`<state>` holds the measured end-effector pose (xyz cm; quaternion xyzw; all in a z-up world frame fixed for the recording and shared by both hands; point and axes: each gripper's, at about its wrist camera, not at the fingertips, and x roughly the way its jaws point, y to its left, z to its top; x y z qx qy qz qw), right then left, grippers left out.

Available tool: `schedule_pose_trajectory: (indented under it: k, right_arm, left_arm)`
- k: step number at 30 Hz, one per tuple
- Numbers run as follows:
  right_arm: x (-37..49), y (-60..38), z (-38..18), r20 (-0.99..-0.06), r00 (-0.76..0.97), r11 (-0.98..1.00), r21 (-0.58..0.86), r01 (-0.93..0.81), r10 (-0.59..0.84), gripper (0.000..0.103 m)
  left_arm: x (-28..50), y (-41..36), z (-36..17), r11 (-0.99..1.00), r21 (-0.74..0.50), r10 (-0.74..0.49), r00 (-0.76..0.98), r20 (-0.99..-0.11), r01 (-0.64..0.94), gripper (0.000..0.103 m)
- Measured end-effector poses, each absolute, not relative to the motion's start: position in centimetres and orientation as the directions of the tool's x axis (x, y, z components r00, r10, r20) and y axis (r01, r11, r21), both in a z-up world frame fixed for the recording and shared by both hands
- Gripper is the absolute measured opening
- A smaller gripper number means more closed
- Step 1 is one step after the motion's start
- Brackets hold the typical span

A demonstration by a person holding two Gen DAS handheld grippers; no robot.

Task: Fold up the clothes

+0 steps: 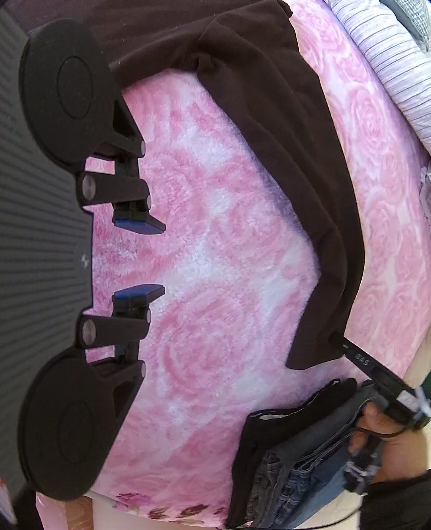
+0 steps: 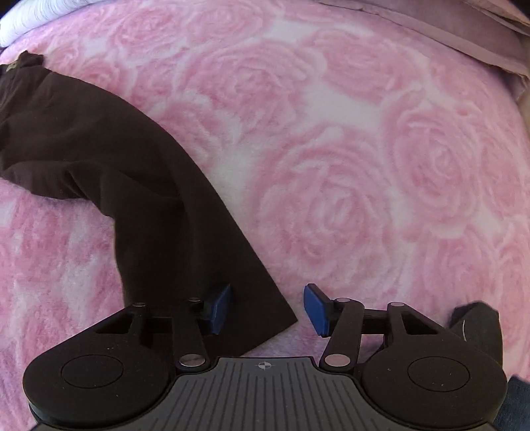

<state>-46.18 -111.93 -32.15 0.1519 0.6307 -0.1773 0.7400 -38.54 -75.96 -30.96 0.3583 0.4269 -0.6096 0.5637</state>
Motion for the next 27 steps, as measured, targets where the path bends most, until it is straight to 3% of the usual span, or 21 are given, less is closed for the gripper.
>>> schedule_pose_trajectory:
  k: [1, 2, 9, 14, 27]
  right_arm:
    - [-46.0, -112.0, -31.9, -0.989, 0.133, 0.901, 0.005, 0.433, -0.058, 0.005]
    - [-45.8, -112.0, -31.4, -0.992, 0.12, 0.918, 0.001, 0.397, -0.051, 0.003]
    - [-44.1, -116.3, -26.2, -0.964, 0.099, 0.948, -0.218, 0.23, -0.246, 0.003]
    - [-42.4, -118.8, -26.3, -0.866, 0.086, 0.862, -0.471, 0.185, -0.492, 0.004]
    - [-43.6, -109.1, -24.9, -0.935, 0.272, 0.898, -0.093, 0.429, -0.227, 0.004]
  left_arm:
    - [-38.6, -76.1, -31.0, -0.003, -0.117, -0.378, -0.109, -0.919, 0.993, 0.028]
    - [-38.7, -76.1, -31.0, -0.007, -0.115, -0.378, -0.109, -0.919, 0.993, 0.028]
    - [-38.8, -77.5, -30.4, -0.02, -0.113, -0.396, -0.112, -0.912, 0.993, 0.028]
    - [-39.1, -77.7, -30.1, -0.024, -0.107, -0.406, -0.108, -0.907, 0.994, 0.028]
    - [-34.9, -72.6, -28.7, 0.156, 0.004, -0.383, 0.065, -0.921, 0.988, 0.028]
